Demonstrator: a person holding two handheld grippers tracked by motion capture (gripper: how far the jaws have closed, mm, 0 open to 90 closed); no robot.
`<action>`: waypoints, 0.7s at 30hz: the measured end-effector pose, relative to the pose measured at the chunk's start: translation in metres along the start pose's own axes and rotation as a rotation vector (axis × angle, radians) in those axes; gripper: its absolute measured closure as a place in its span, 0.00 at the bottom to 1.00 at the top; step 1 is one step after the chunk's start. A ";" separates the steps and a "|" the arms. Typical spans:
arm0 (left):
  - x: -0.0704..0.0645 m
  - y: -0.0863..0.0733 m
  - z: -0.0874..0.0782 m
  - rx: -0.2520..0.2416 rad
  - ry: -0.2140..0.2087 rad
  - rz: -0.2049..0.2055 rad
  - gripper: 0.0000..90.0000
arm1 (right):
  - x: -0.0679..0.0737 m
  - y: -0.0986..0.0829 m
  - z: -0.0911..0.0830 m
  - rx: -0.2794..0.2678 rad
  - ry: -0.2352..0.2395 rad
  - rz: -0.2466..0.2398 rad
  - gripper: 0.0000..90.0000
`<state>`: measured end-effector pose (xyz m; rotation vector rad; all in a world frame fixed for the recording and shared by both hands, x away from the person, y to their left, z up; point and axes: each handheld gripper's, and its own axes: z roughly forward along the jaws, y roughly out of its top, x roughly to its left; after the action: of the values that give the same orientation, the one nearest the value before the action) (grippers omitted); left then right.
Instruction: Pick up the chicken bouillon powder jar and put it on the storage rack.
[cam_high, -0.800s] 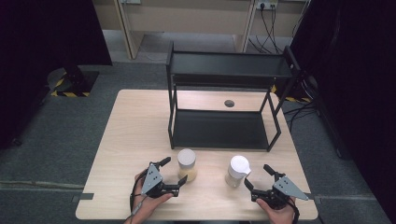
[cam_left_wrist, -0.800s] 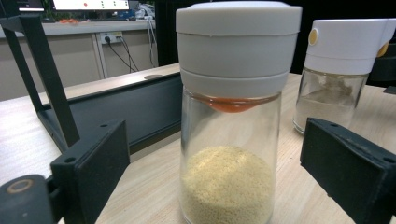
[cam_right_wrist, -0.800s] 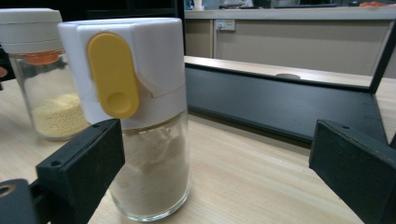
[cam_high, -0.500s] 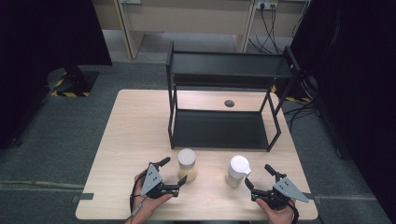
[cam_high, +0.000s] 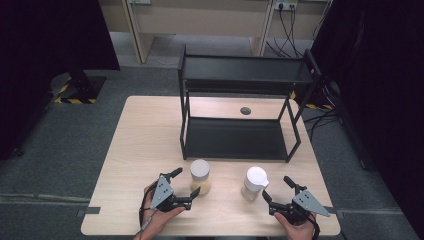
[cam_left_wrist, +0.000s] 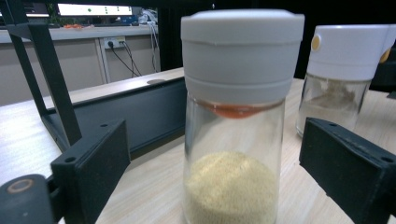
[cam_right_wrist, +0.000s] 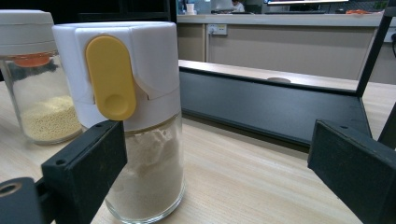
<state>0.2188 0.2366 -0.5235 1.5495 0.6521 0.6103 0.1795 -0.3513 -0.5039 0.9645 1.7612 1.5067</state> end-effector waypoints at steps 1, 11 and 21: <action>0.000 0.000 0.000 -0.008 -0.002 -0.005 0.09 | 0.000 0.000 0.000 0.000 0.000 0.000 0.05; 0.003 0.011 0.008 -0.051 -0.031 0.005 0.14 | 0.000 0.000 0.000 0.002 -0.003 0.000 0.05; 0.001 0.024 0.020 -0.065 -0.049 0.030 0.20 | 0.001 0.000 0.000 0.001 -0.004 0.000 0.05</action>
<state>0.2348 0.2216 -0.5014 1.5113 0.5672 0.6086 0.1793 -0.3507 -0.5037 0.9678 1.7598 1.5033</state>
